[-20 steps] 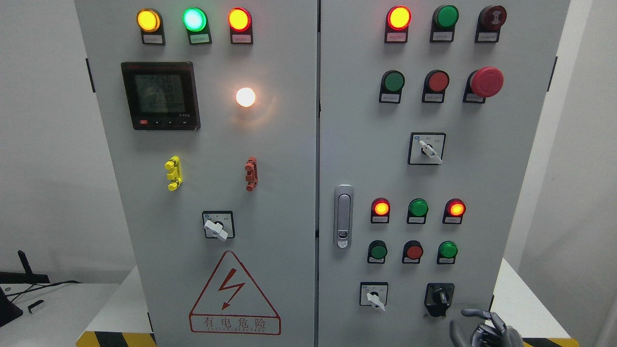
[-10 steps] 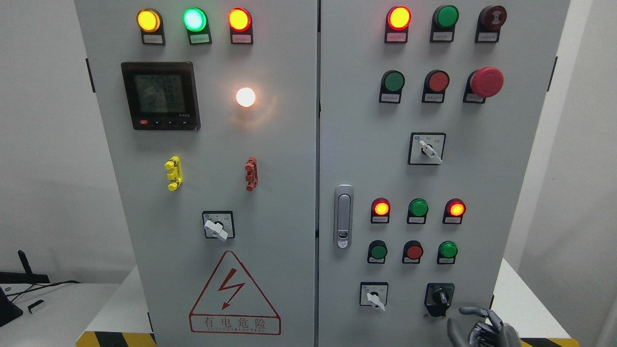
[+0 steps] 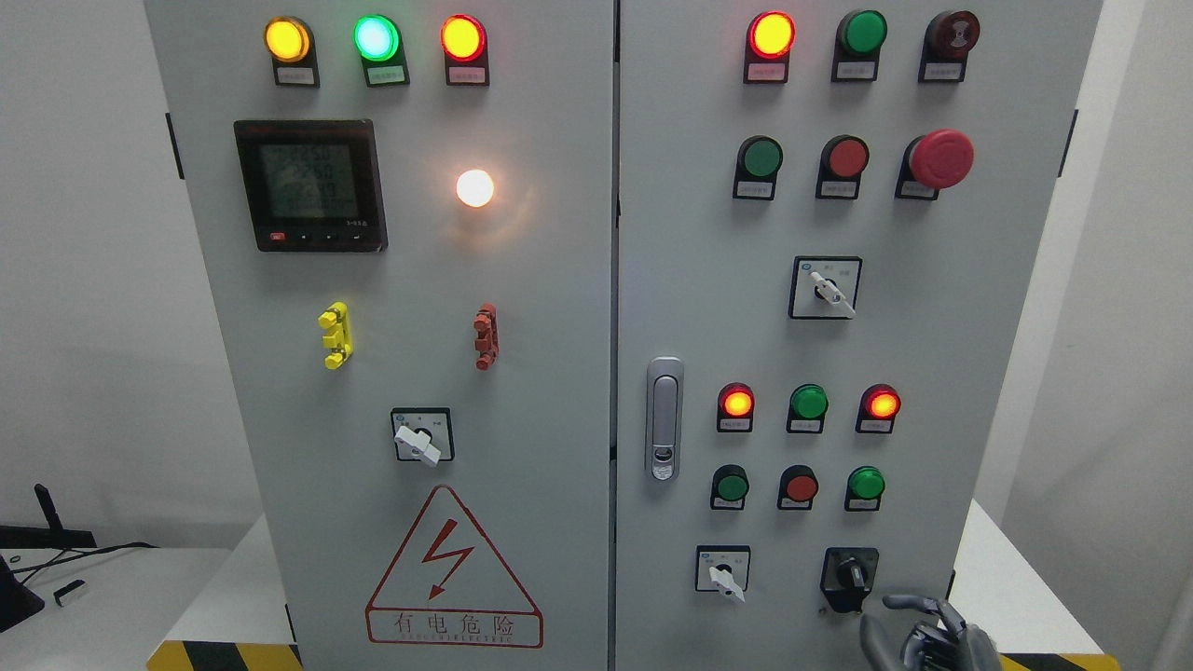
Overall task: Trip black knob to open circuit
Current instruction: 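Raise the right hand up toward the black rotary knob, then close the right hand fingers around the black rotary knob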
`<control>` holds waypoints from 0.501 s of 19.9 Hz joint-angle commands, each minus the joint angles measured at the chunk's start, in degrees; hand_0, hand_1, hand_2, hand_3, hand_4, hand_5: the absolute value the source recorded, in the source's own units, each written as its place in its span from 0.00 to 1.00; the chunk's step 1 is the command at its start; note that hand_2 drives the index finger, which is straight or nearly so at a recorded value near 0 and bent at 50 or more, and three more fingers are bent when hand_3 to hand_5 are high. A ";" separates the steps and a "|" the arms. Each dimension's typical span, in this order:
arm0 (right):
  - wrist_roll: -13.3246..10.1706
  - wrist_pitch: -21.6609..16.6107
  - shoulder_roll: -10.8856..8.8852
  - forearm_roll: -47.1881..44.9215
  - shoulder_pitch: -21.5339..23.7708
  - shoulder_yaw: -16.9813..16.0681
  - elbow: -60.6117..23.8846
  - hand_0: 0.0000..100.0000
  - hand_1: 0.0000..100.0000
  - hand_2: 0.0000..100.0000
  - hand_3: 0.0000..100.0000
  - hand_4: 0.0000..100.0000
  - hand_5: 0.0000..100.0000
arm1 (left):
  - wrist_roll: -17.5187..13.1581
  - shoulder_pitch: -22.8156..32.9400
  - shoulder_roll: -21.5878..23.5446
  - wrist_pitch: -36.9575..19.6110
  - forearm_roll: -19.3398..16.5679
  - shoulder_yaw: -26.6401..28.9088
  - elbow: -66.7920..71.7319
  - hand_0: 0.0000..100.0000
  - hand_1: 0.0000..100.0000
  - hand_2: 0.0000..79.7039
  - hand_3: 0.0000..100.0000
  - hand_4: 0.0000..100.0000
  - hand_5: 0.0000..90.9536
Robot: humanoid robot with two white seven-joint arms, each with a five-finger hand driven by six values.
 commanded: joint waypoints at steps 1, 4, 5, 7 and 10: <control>0.00 0.04 0.44 0.04 -0.37 0.50 0.34 0.36 0.69 0.42 0.95 1.00 1.00 | 0.04 0.01 -0.03 -0.04 0.26 0.00 0.00 0.12 0.39 0.00 0.00 0.00 0.00; 0.00 0.04 0.44 0.04 -0.29 0.94 0.25 0.36 0.69 0.42 0.95 1.00 1.00 | 0.04 0.01 -0.03 -0.04 0.26 0.00 0.00 0.12 0.39 0.00 0.00 0.00 0.00; 0.00 0.04 0.44 0.04 -0.37 0.94 0.25 0.36 0.69 0.43 0.95 1.00 1.00 | 0.04 0.01 -0.03 -0.04 0.26 0.00 0.00 0.12 0.39 0.00 0.00 0.00 0.00; 0.00 -0.04 0.44 0.04 -0.29 1.29 0.25 0.36 0.69 0.43 0.95 1.00 1.00 | 0.04 0.01 -0.03 -0.04 0.26 0.00 0.00 0.12 0.39 0.00 0.00 0.00 0.00; 0.00 -0.04 0.53 -0.04 -0.37 1.38 0.25 0.37 0.69 0.43 0.95 1.00 1.00 | 0.04 0.01 -0.03 -0.04 0.26 0.00 0.00 0.12 0.39 0.00 0.00 0.00 0.00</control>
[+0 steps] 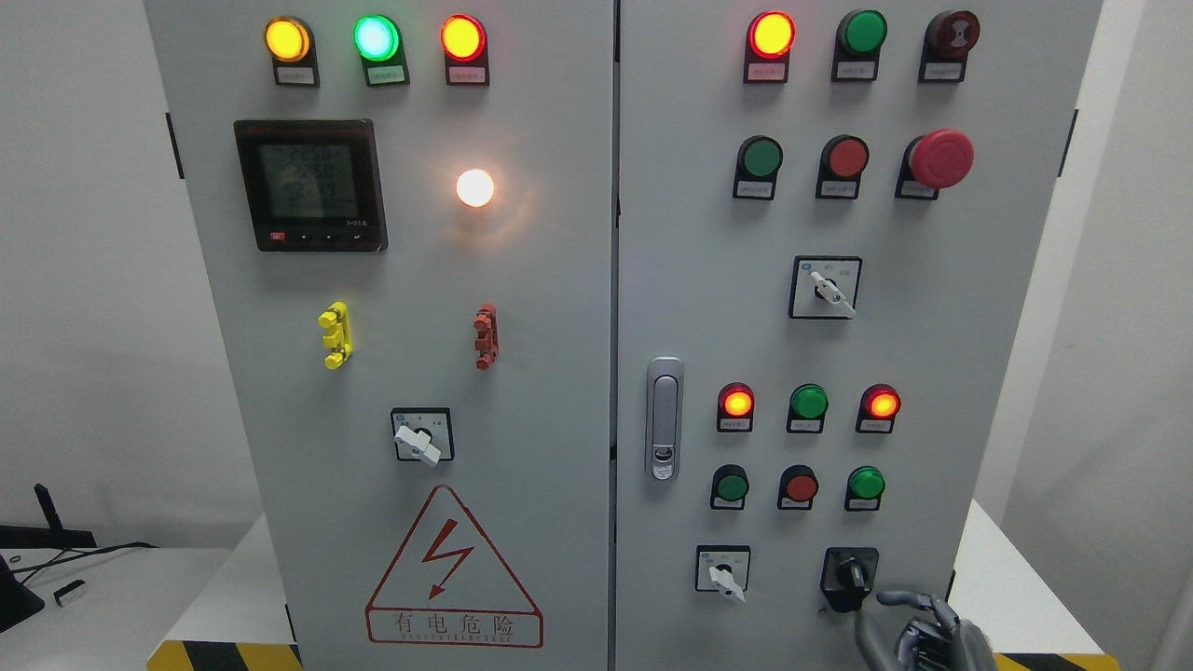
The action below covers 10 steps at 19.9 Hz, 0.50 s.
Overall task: Trip black knob to open circuit
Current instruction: 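Close the right hand fingers around the black rotary knob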
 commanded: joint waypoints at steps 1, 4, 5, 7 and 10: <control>0.03 -0.06 0.53 -0.07 -0.08 0.76 0.09 0.37 0.69 0.44 0.96 1.00 1.00 | 0.04 0.01 0.05 -0.04 0.27 0.00 0.00 0.12 0.39 0.00 0.00 0.00 0.00; 0.03 -0.06 0.44 -0.07 -0.08 0.76 0.09 0.38 0.68 0.44 0.96 1.00 1.00 | 0.04 0.01 0.05 -0.04 0.27 0.00 0.00 0.12 0.39 0.00 0.00 0.00 0.00; 0.03 -0.06 0.44 -0.07 -0.08 0.76 0.09 0.38 0.68 0.44 0.96 1.00 1.00 | 0.04 0.01 -0.03 -0.04 0.27 0.00 0.00 0.12 0.39 0.00 0.00 0.00 0.00; 0.03 -0.06 0.44 -0.07 -0.08 0.76 0.09 0.38 0.68 0.44 0.96 1.00 1.00 | 0.04 0.01 0.05 -0.04 0.27 0.00 0.00 0.12 0.39 0.00 0.00 0.00 0.00; 0.03 -0.06 0.44 -0.07 -0.08 0.76 0.09 0.38 0.68 0.44 0.96 1.00 1.00 | 0.04 0.01 -0.03 -0.04 0.27 0.00 0.00 0.12 0.39 0.00 0.00 0.00 0.00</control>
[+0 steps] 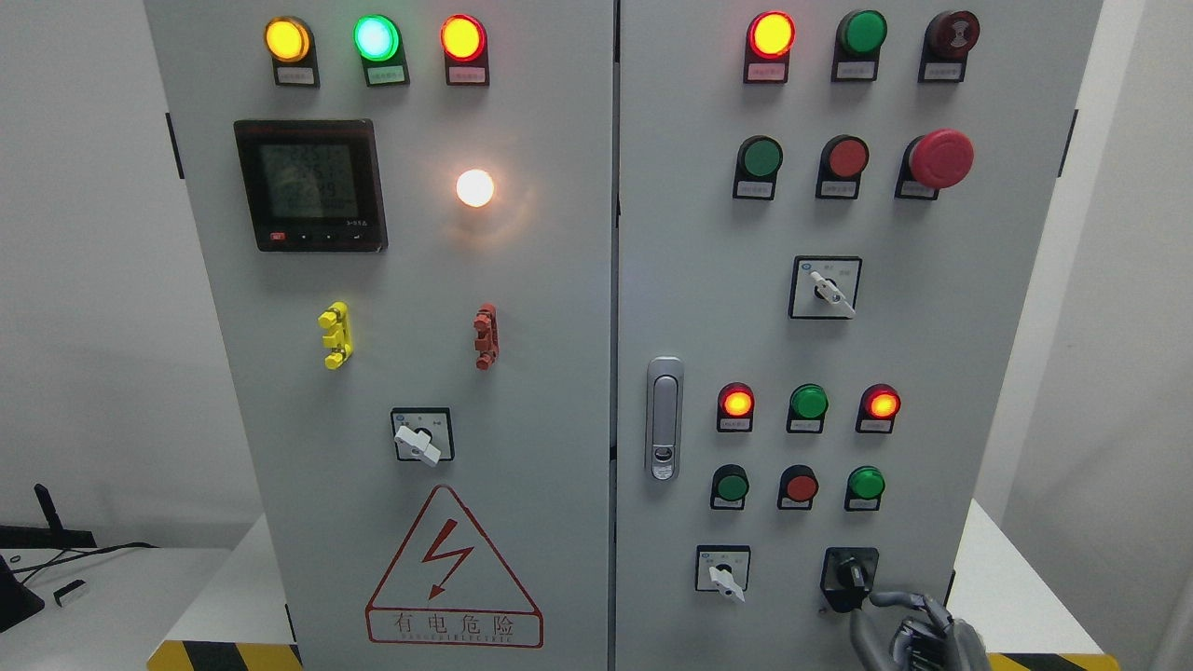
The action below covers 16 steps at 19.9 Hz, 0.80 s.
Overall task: Trip black knob to open circuit
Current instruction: 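Close the right hand fingers around the black rotary knob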
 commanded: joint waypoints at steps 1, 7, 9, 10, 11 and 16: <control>0.03 -0.06 0.44 -0.01 -0.01 0.30 0.04 0.39 0.68 0.44 0.96 1.00 1.00 | 0.03 0.00 -0.04 -0.04 0.26 0.00 0.00 0.12 0.39 0.00 0.00 0.00 0.00; 0.03 -0.06 0.53 -0.01 -0.01 0.48 0.04 0.39 0.68 0.44 0.96 1.00 1.00 | 0.03 0.00 -0.04 -0.04 0.26 0.00 0.00 0.12 0.39 0.00 0.00 0.00 0.00; 0.03 -0.15 0.53 -0.01 -0.01 0.48 -0.05 0.39 0.68 0.44 0.96 1.00 1.00 | 0.03 0.00 0.04 -0.04 0.26 0.00 0.00 0.12 0.39 0.00 0.00 0.00 0.00; 0.03 -0.15 0.53 -0.01 -0.10 0.48 -0.05 0.39 0.68 0.44 0.96 1.00 1.00 | 0.03 0.00 -0.04 -0.04 0.26 0.00 0.00 0.12 0.39 0.00 0.00 0.00 0.00; 0.03 -0.15 0.53 -0.01 -0.10 0.48 -0.05 0.39 0.68 0.44 0.96 1.00 1.00 | 0.03 0.00 0.04 -0.04 0.26 0.00 0.00 0.12 0.39 0.00 0.00 0.00 0.00; 0.20 -0.24 0.53 -0.01 -0.18 0.57 -0.14 0.40 0.68 0.44 0.96 1.00 1.00 | 0.03 0.00 -0.04 -0.04 0.26 0.00 0.00 0.12 0.39 0.00 0.00 0.00 0.00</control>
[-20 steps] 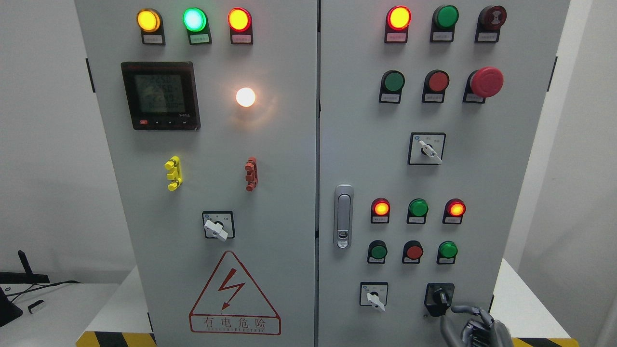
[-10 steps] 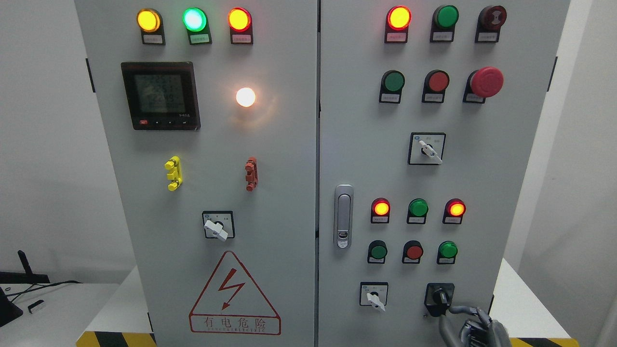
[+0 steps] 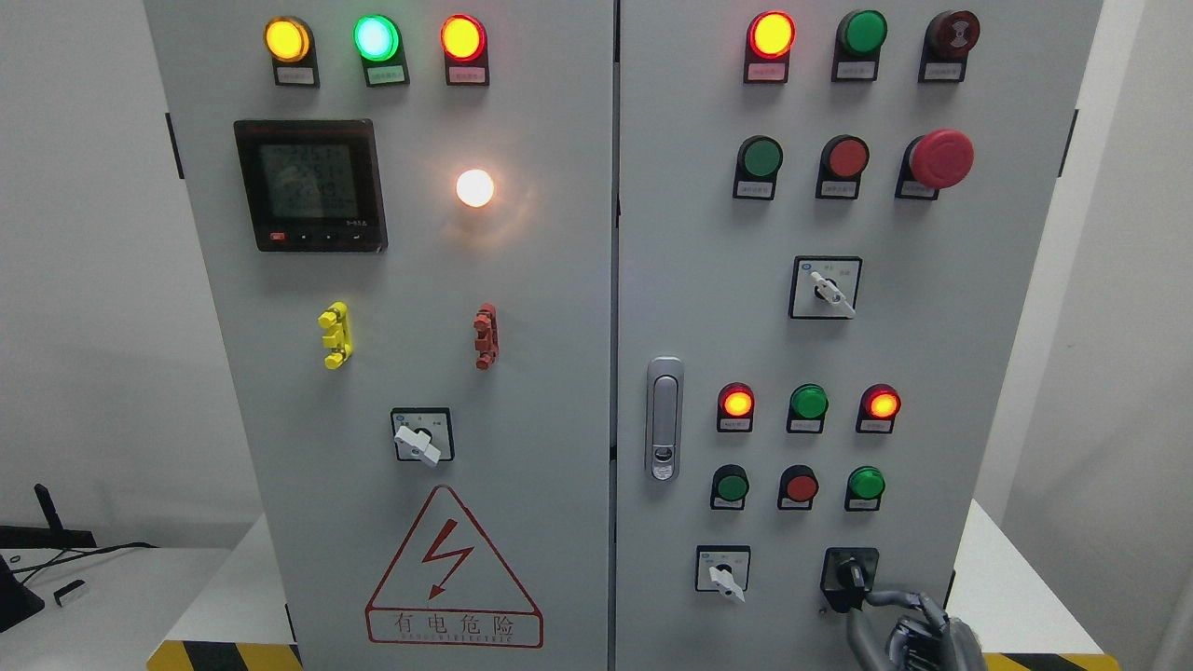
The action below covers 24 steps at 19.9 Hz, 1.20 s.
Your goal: Trip black knob to open circuit
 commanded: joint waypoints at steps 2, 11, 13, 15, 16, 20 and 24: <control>0.44 -0.06 0.61 0.00 -0.22 0.19 -0.03 0.40 0.68 0.44 0.96 1.00 1.00 | 0.03 -0.01 -0.04 -0.04 0.26 0.00 0.00 0.12 0.39 0.00 0.00 0.00 0.00; 0.53 -0.06 0.61 0.00 -0.22 0.46 -0.12 0.40 0.68 0.45 0.97 1.00 1.00 | 0.03 -0.01 -0.04 -0.04 0.26 0.00 0.00 0.12 0.39 0.00 0.00 0.00 0.00; 0.53 -0.06 0.61 0.00 -0.22 0.72 -0.03 0.40 0.68 0.46 0.97 1.00 1.00 | 0.03 -0.01 -0.04 -0.04 0.26 0.00 0.00 0.12 0.39 0.00 0.00 0.00 0.00; 0.53 -0.06 0.61 0.00 -0.22 0.72 -0.03 0.41 0.68 0.46 0.97 1.00 1.00 | 0.03 -0.01 -0.04 -0.04 0.26 0.00 0.00 0.12 0.39 0.00 0.00 0.00 0.00; 0.53 0.03 0.61 0.00 -0.22 0.72 -0.03 0.41 0.68 0.46 0.98 1.00 1.00 | 0.03 -0.01 -0.04 -0.04 0.26 0.00 0.00 0.12 0.39 0.00 0.00 0.00 0.00; 0.53 0.03 0.61 0.00 -0.30 0.81 -0.03 0.41 0.68 0.46 0.98 1.00 1.00 | 0.03 -0.01 0.05 -0.04 0.26 0.00 0.00 0.12 0.39 0.00 0.00 0.00 0.00; 0.62 0.03 0.61 0.00 -0.39 0.81 -0.03 0.41 0.68 0.46 0.98 1.00 1.00 | 0.03 -0.01 0.05 -0.04 0.26 0.00 0.00 0.12 0.39 0.00 0.00 0.00 0.00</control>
